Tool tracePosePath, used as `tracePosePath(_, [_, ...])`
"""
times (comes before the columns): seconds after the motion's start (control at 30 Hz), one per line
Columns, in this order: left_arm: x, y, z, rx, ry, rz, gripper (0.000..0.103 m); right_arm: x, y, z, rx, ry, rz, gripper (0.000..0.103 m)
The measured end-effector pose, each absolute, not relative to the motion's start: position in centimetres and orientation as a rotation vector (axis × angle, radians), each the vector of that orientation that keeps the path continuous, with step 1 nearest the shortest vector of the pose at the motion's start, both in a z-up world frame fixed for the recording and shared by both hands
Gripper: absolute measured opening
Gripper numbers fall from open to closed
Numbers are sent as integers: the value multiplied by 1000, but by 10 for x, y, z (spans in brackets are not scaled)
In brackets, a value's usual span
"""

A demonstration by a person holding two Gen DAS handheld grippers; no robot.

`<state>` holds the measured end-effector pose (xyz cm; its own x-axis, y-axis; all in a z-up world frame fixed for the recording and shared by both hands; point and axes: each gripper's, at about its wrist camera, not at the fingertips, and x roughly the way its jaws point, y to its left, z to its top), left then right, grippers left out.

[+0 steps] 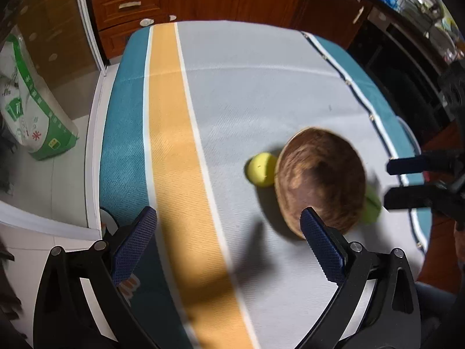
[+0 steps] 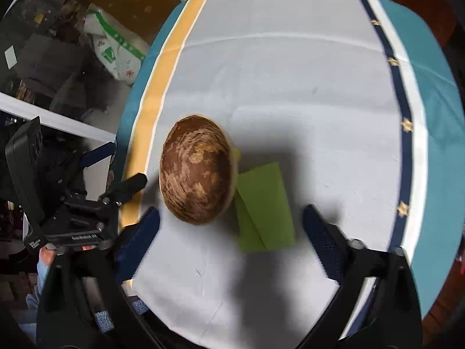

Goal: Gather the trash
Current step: 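Move both tools back over the coconut bowl and yellow scoop, then grasp the coconut-shell bowl with the right gripper while the left gripper grasps the yellow scoop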

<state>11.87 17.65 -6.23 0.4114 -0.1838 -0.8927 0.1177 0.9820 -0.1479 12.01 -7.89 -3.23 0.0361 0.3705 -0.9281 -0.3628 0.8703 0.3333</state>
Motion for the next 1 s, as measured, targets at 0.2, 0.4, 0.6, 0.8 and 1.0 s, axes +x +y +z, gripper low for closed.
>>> tracePosePath(0.2, [125,176,-76,-24,1144,-215,99,131,-73,-52,44,1462,565,47])
tracePosePath(0.4, [128,187,-82,-52,1144,-243,99,134,-59,-57,27,1432,604,22])
tracePosePath(0.6, [134,197,-85,-107,1129,-246,99,136,-64,-61,-11,1379,572,6])
tracePosePath(0.8, [147,180,-87,-26,1136,-305,95,136,-102,-51,-55,1309,426,6])
tracePosePath(1.0, [157,152,-87,147,1119,-359,80,136,-125,-60,7,1323,382,8])
